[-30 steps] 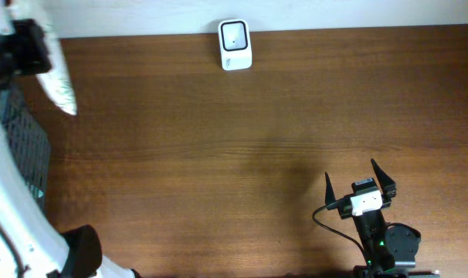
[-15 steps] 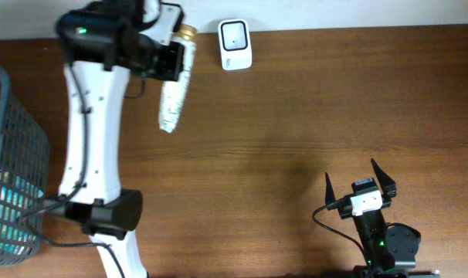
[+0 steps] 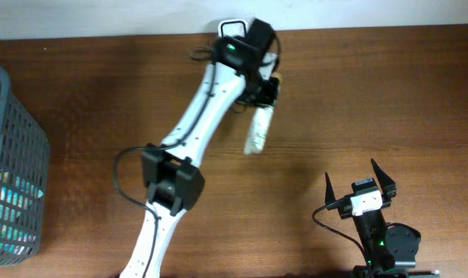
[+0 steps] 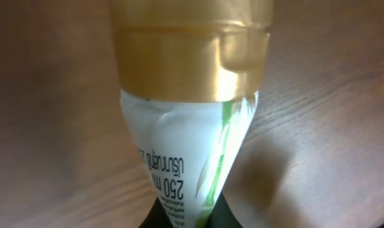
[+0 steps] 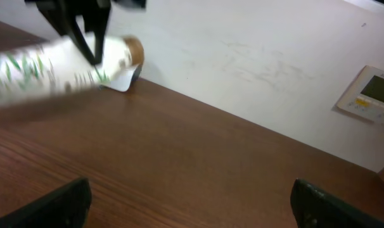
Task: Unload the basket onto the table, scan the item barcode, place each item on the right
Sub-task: 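Carry the white tube with the left gripper and place it on the table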
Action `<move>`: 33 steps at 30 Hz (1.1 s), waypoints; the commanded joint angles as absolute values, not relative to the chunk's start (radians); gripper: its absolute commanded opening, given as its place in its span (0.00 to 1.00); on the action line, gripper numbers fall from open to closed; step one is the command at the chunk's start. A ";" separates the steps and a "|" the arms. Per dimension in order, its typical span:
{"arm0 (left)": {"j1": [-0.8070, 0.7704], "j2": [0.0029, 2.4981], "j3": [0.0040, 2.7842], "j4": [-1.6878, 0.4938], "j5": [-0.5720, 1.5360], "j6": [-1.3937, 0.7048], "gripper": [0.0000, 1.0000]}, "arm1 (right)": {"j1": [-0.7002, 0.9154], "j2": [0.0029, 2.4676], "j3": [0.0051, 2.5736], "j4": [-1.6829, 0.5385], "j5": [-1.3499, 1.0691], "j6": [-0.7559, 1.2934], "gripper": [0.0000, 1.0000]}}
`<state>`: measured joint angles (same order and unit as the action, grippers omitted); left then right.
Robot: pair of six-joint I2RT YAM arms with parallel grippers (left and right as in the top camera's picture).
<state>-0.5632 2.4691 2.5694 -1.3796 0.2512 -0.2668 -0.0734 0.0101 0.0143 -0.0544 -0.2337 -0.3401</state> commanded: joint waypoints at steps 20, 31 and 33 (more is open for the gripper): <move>-0.443 2.373 3.062 -1.512 -0.017 -0.330 0.99 | -0.079 0.003 0.006 -0.053 -0.232 -0.336 0.99; 0.358 2.178 3.127 -1.688 -0.039 -0.395 0.99 | -0.079 0.003 0.006 -0.053 -0.232 -0.336 0.98; 0.446 2.178 3.113 -1.688 0.004 -0.395 0.99 | -0.079 0.003 0.006 -0.053 -0.232 -0.336 0.98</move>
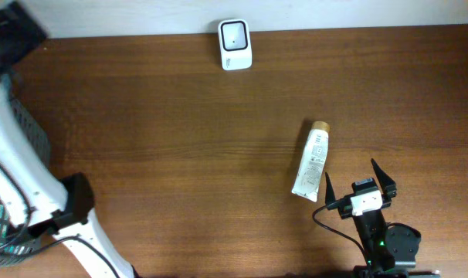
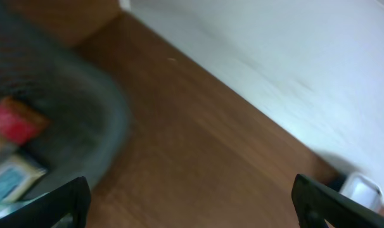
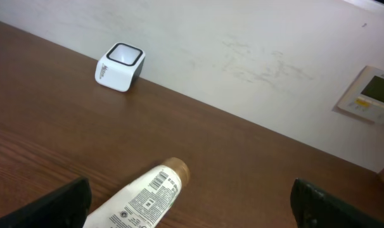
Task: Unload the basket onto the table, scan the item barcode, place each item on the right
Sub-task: 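Carry the white tube with the left gripper and place it on the table, then move the left gripper back into the basket and grasp the green tissue pack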
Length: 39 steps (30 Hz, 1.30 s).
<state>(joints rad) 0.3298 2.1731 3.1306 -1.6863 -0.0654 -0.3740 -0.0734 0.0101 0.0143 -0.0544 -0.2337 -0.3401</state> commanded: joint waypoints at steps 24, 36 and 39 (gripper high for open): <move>0.834 2.178 1.918 -1.390 -0.068 -0.390 0.98 | -0.079 0.003 0.006 -0.053 -0.232 -0.336 0.99; 0.834 2.178 1.882 -1.367 -0.129 -0.395 0.00 | -0.079 0.003 0.006 -0.053 -0.232 -0.336 0.99; 0.834 2.170 1.909 -1.384 -0.128 -0.395 0.00 | -0.079 0.003 0.006 -0.053 -0.232 -0.336 0.99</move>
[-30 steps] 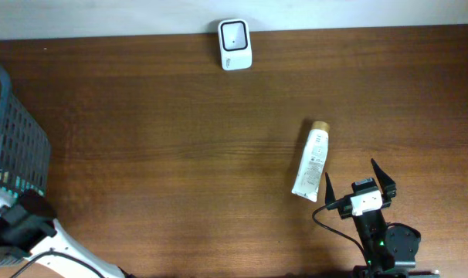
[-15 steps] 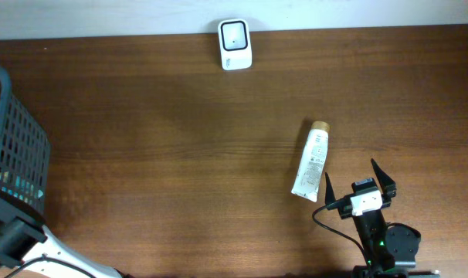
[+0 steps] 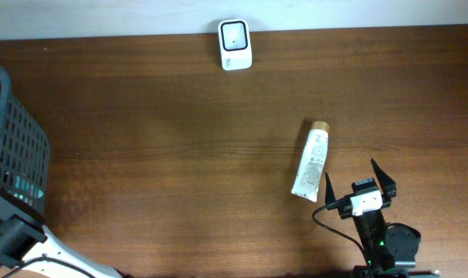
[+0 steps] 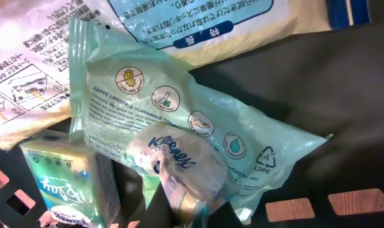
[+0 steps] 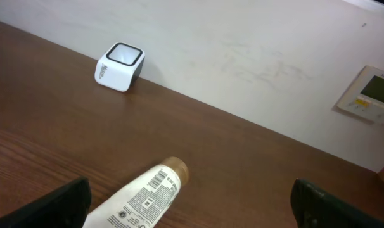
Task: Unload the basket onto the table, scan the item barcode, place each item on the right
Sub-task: 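Move the left gripper back into the basket and grasp the green tissue pack, then place the green tissue pack on the table left of the tube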
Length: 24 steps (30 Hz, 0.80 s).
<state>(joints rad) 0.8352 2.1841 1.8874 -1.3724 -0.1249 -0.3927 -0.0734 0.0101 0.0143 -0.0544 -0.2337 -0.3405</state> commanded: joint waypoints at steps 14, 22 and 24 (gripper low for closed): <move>0.577 1.687 2.452 -1.465 0.165 -0.322 0.00 | -0.079 0.003 0.006 -0.053 -0.232 -0.336 0.99; -0.082 1.752 1.998 -1.324 0.071 -0.264 0.00 | -0.079 0.003 0.006 -0.053 -0.232 -0.336 0.99; -0.197 1.783 1.836 -1.187 0.072 -0.313 0.00 | -0.079 0.003 0.006 -0.053 -0.232 -0.336 0.99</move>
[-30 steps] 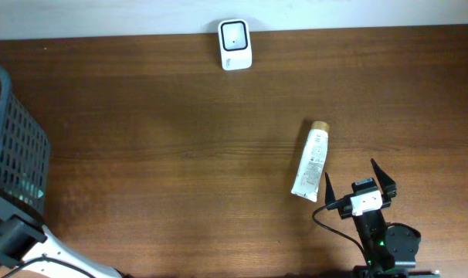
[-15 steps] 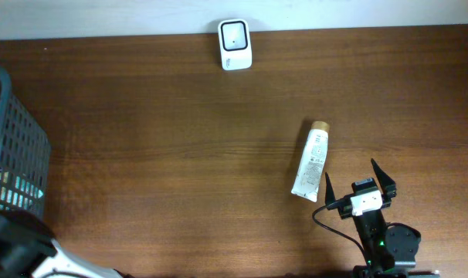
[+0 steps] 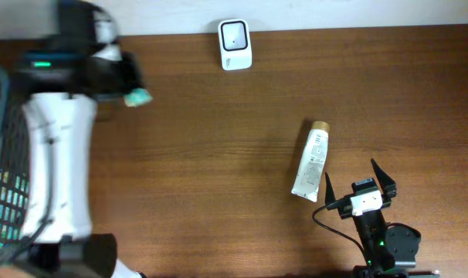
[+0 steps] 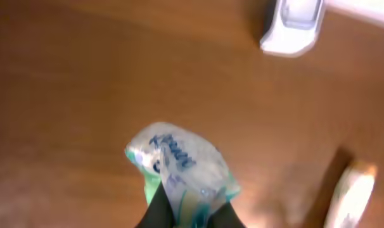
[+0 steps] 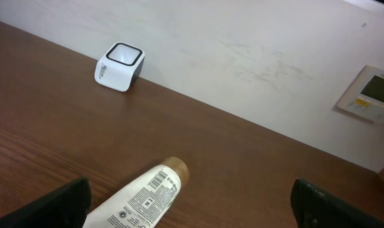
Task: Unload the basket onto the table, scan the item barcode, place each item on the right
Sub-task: 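Place the green tissue pack on the table left of the tube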
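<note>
My left gripper is shut on a small green Kleenex tissue pack, held above the table's far left part. In the left wrist view the pack stands up from between the dark fingers. The white barcode scanner sits at the table's back edge, to the right of the pack; it shows too in the wrist views. My right gripper rests open near the front right.
A white tube with a gold cap lies on the table just in front of the right gripper, barcode side up. A grey wire basket with more packs stands at the left edge. A wall panel hangs beyond the table.
My left gripper was down in the basket over the tissue packs. Now it is out over the table, left of the scanner, shut on the green Kleenex pack. The right arm has not moved.
First my left gripper held the gold-capped tube by the scanner. Then the tube lay on the table near the right gripper and the left arm was over at the basket, open. Then it was among the packs, and now it holds one over the table.
</note>
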Action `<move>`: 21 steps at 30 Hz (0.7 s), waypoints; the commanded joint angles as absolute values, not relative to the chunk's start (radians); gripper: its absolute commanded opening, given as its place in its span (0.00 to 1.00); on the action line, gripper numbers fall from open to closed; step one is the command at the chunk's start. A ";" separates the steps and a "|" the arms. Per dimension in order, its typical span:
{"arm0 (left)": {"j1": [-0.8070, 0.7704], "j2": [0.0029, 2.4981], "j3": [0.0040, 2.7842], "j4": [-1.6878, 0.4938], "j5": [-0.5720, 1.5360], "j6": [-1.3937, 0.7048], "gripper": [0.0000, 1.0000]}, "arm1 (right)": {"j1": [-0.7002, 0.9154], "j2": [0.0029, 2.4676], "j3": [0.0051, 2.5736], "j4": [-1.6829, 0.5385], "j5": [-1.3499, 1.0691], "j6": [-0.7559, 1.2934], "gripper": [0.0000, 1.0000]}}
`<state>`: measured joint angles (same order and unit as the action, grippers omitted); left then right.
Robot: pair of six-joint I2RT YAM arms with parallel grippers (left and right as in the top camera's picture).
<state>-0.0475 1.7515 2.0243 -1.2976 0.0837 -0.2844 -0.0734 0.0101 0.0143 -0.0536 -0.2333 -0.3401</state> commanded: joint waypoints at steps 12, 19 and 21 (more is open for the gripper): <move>-0.657 2.083 1.635 -0.776 0.074 -0.485 0.03 | -0.079 0.003 0.006 -0.053 -0.232 -0.336 0.99; -0.678 2.071 1.687 -0.800 0.055 -0.435 0.99 | -0.079 0.003 0.006 -0.053 -0.232 -0.336 0.99; -0.648 2.029 1.765 -0.866 -0.020 -0.424 0.99 | -0.079 0.003 0.006 -0.053 -0.232 -0.336 0.98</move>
<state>-0.6846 2.0857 1.6604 -0.8200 0.0628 -0.4599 -0.0734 0.0101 0.0143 -0.0544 -0.2333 -0.3405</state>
